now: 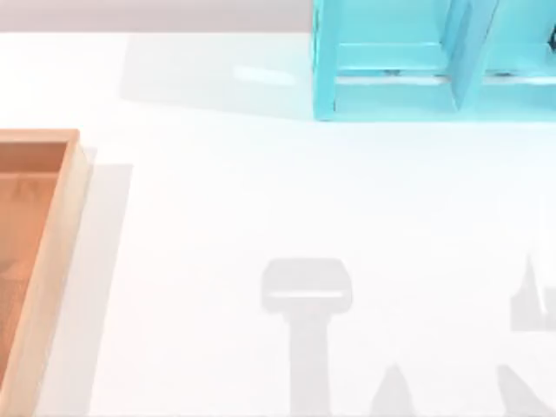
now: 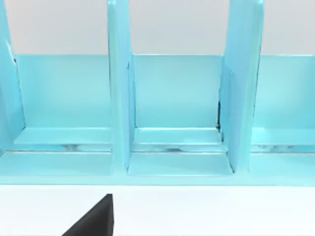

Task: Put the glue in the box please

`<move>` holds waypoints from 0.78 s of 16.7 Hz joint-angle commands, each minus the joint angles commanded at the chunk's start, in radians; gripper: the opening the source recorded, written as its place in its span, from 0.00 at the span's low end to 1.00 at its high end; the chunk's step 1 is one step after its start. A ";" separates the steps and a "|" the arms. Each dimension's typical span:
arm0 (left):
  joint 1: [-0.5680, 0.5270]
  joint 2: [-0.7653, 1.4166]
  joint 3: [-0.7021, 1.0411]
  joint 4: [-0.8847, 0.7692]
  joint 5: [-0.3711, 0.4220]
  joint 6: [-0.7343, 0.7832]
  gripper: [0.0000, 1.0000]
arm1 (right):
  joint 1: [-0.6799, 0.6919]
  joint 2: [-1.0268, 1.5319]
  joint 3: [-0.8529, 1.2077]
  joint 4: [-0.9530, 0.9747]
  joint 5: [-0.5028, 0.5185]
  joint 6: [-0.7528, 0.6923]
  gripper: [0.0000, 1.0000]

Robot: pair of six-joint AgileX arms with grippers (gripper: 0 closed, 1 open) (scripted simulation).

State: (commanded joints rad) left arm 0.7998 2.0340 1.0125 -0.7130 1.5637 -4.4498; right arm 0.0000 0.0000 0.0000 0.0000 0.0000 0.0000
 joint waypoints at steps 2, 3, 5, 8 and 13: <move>-0.021 0.018 -0.038 0.009 -0.023 -0.026 0.00 | 0.000 0.000 0.000 0.000 0.000 0.000 1.00; -0.026 0.023 -0.050 0.010 -0.033 -0.028 0.00 | 0.000 0.000 0.000 0.000 0.000 0.000 1.00; -0.028 0.024 -0.056 0.011 -0.038 -0.026 0.00 | 0.000 0.000 0.000 0.000 0.000 0.000 1.00; -0.028 0.024 -0.056 0.011 -0.038 -0.026 0.00 | 0.000 0.000 0.000 0.000 0.000 0.000 1.00; -0.028 0.024 -0.056 0.011 -0.038 -0.026 0.38 | 0.000 0.000 0.000 0.000 0.000 0.000 1.00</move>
State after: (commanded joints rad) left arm 0.7714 2.0580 0.9566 -0.7018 1.5255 -4.4762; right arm 0.0000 0.0000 0.0000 0.0000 0.0000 0.0000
